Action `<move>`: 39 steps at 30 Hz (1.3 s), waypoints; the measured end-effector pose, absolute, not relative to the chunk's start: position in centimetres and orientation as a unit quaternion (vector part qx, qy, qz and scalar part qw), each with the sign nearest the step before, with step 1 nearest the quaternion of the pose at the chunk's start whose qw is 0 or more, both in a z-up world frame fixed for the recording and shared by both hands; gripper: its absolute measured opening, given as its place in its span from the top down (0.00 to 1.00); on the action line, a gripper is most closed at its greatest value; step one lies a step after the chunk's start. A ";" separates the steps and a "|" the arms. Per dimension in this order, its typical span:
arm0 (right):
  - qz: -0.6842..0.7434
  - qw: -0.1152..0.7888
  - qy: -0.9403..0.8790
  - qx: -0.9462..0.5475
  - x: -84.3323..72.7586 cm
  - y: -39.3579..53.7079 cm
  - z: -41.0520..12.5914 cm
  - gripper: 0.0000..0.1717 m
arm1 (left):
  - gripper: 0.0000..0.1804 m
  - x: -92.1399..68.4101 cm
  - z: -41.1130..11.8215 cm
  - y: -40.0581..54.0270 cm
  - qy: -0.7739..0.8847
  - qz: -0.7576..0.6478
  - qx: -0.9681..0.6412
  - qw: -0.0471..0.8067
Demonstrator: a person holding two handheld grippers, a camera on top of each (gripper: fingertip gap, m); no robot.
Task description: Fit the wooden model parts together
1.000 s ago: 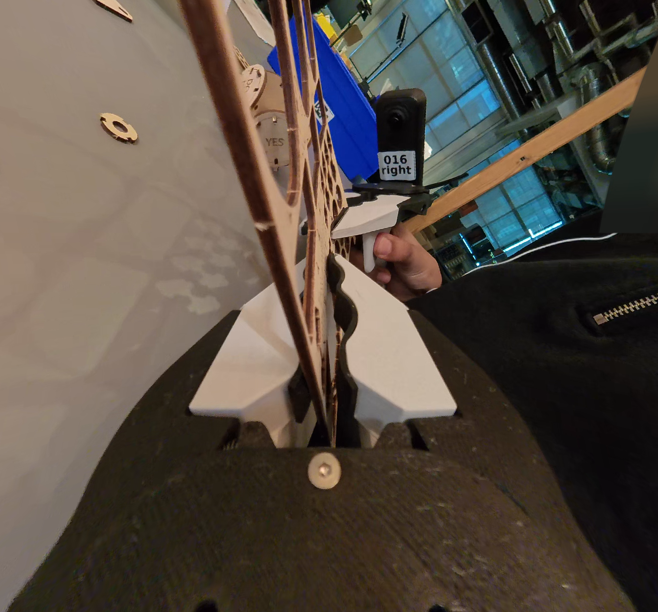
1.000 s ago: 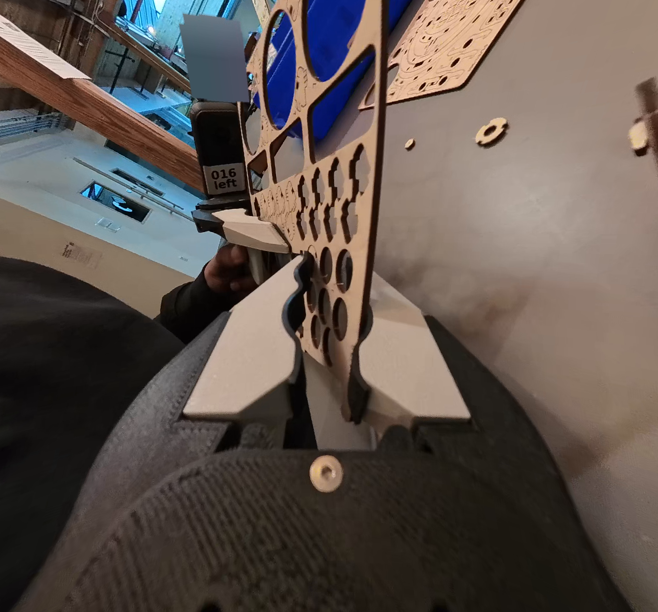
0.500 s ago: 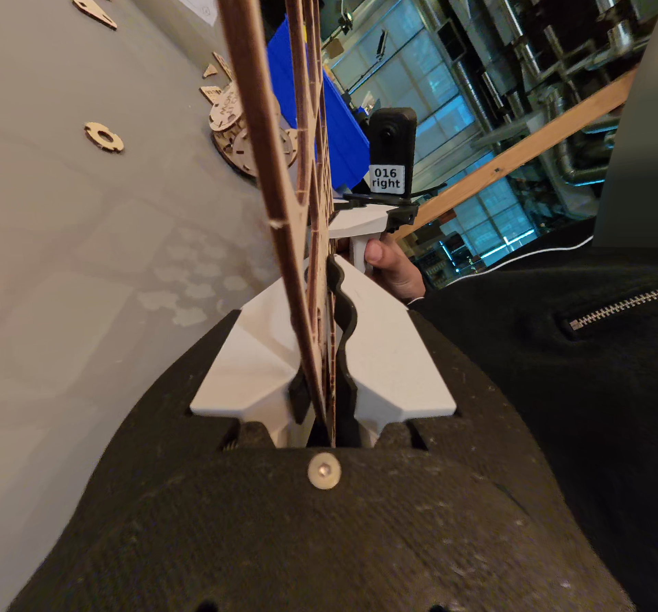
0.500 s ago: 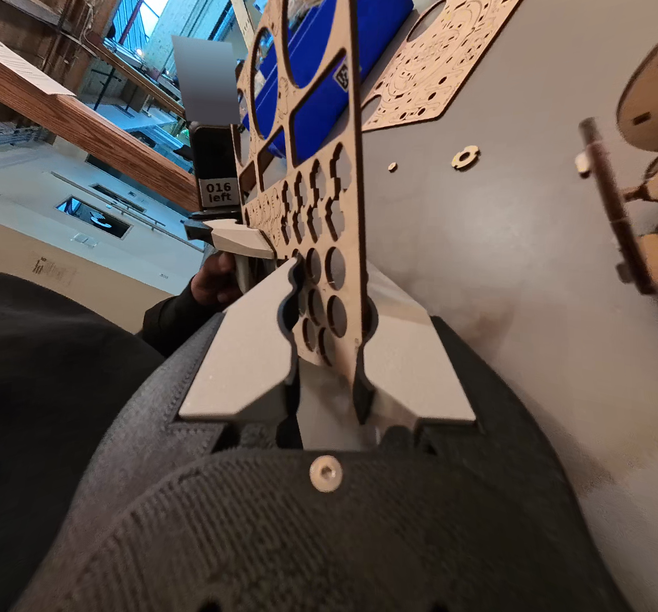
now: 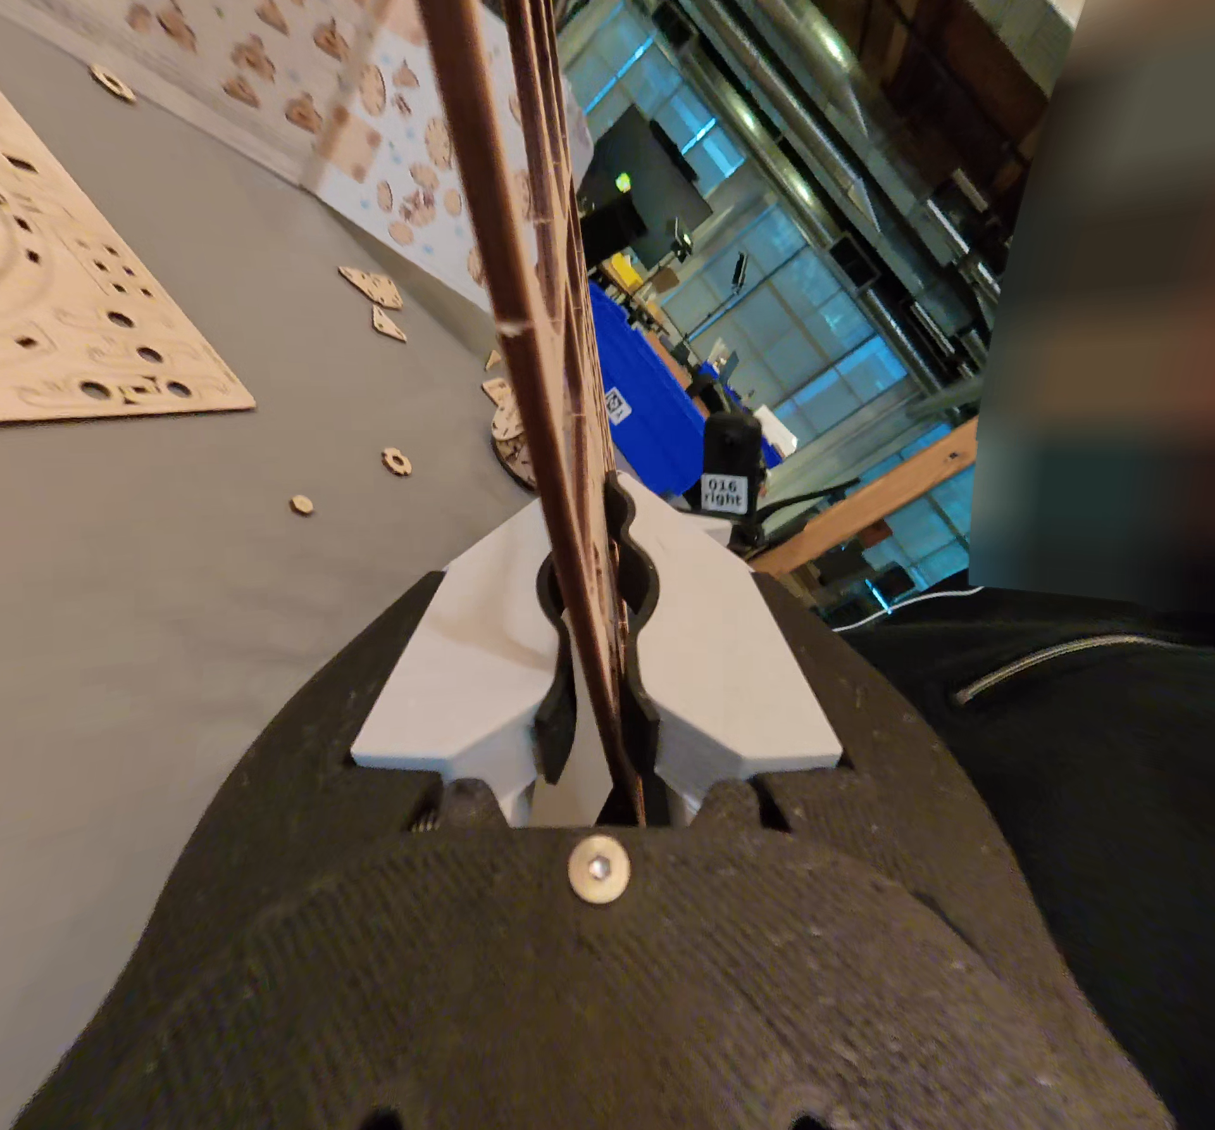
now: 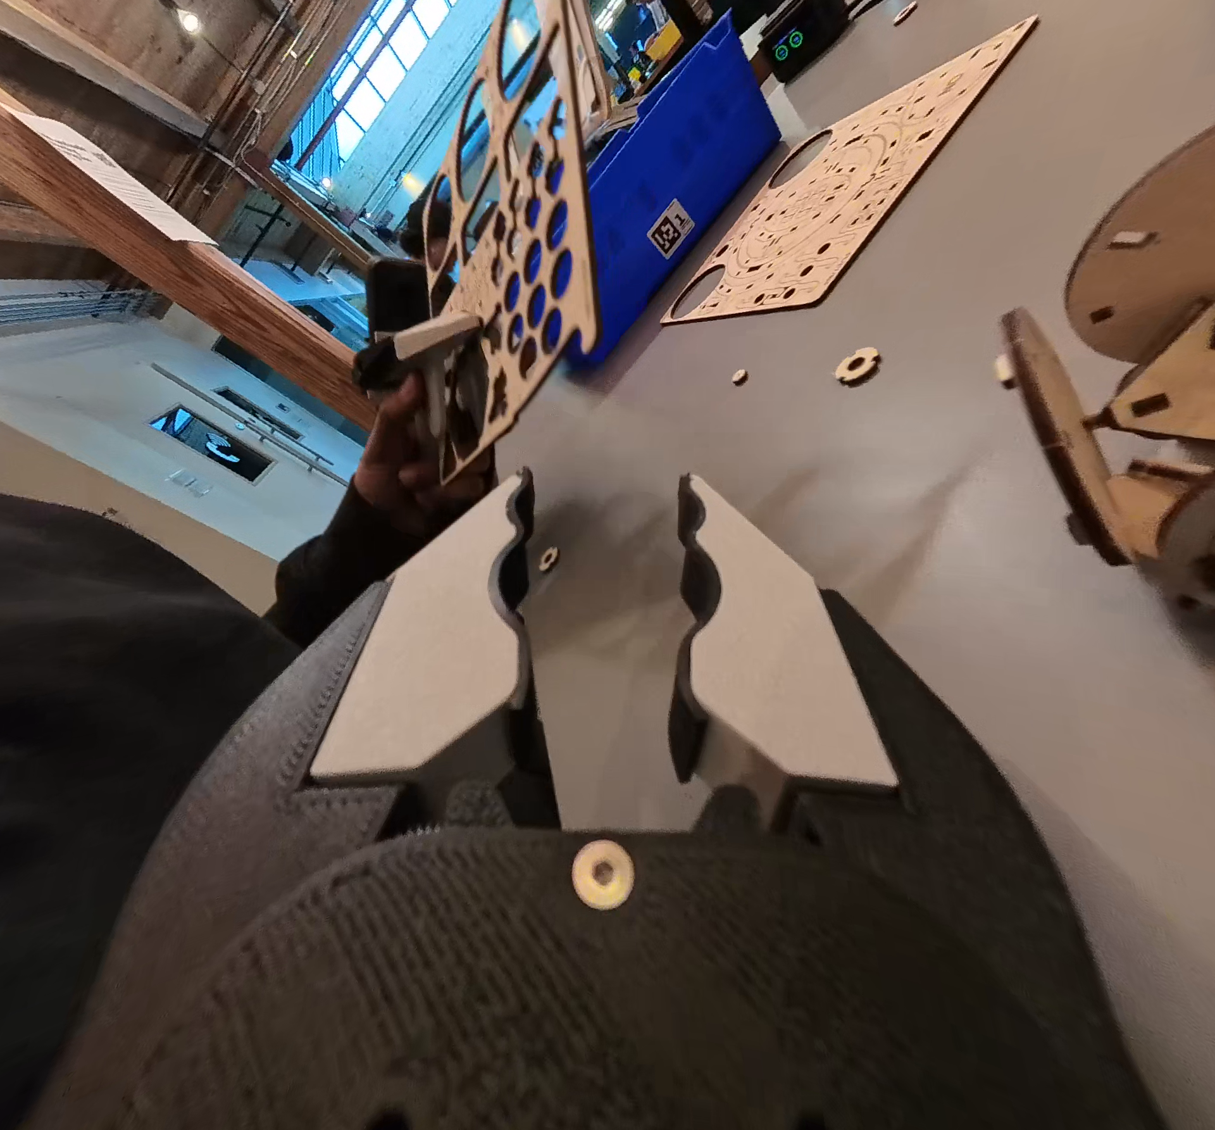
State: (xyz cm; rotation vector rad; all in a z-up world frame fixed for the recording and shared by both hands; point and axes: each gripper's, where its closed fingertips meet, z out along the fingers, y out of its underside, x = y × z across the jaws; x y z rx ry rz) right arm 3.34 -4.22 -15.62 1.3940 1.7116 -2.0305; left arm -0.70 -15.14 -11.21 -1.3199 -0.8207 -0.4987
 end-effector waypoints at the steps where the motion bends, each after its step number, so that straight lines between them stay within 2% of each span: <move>1: -0.675 0.072 0.572 0.461 3.4 -4.4 -15.6 0.75 | 1.00 -0.8 -10.7 -15.6 -0.369 -0.224 -0.582 0.689; 5: -0.677 0.071 0.582 0.445 3.8 -4.7 -15.3 0.74 | 1.00 0.4 -10.9 -16.0 -0.368 -0.262 -0.588 0.671; 8: -0.717 0.116 0.566 0.389 5.1 -5.9 -13.3 0.67 | 1.00 3.9 -11.2 -14.5 -0.324 -0.386 -0.576 0.644; 11: -0.760 0.187 0.521 0.340 6.4 -6.7 -10.9 0.71 | 1.00 5.5 -12.2 -13.0 -0.315 -0.423 -0.576 0.624; 13: -0.765 0.214 0.506 0.337 6.7 -7.1 -10.6 0.79 | 0.99 5.7 -12.8 -12.5 -0.314 -0.411 -0.592 0.618; 15: -0.760 0.216 0.508 0.342 6.6 -7.4 -10.9 0.94 | 0.95 5.4 -12.3 -12.6 -0.312 -0.406 -0.585 0.629; 17: -0.758 0.199 0.515 0.346 6.0 -7.5 -10.8 0.96 | 0.83 4.1 -12.1 -13.4 -0.333 -0.379 -0.576 0.643; 19: -0.774 0.152 0.510 0.343 4.5 -7.5 -9.8 0.99 | 0.77 2.5 -11.5 -15.4 -0.349 -0.343 -0.561 0.668; 25: -0.758 0.125 0.476 0.428 -3.4 -9.6 -8.2 1.00 | 0.73 -1.5 -10.3 -23.4 -0.422 -0.169 -0.520 0.723; 29: -0.731 0.049 0.461 0.501 -10.3 -10.6 -8.7 0.99 | 0.76 -0.3 -10.8 -25.4 -0.421 -0.094 -0.547 0.718; 33: -0.721 0.101 0.360 0.583 -16.0 -11.5 -9.7 0.98 | 0.77 1.5 -10.9 -24.8 -0.401 -0.106 -0.543 0.730; 36: -0.725 0.083 0.340 0.593 -18.1 -12.1 -10.2 1.00 | 0.77 2.5 -11.4 -24.2 -0.393 -0.107 -0.551 0.728; 39: -0.720 0.065 0.380 0.577 -18.5 -13.9 -10.7 0.96 | 0.77 2.9 -12.8 -23.6 -0.392 -0.101 -0.582 0.705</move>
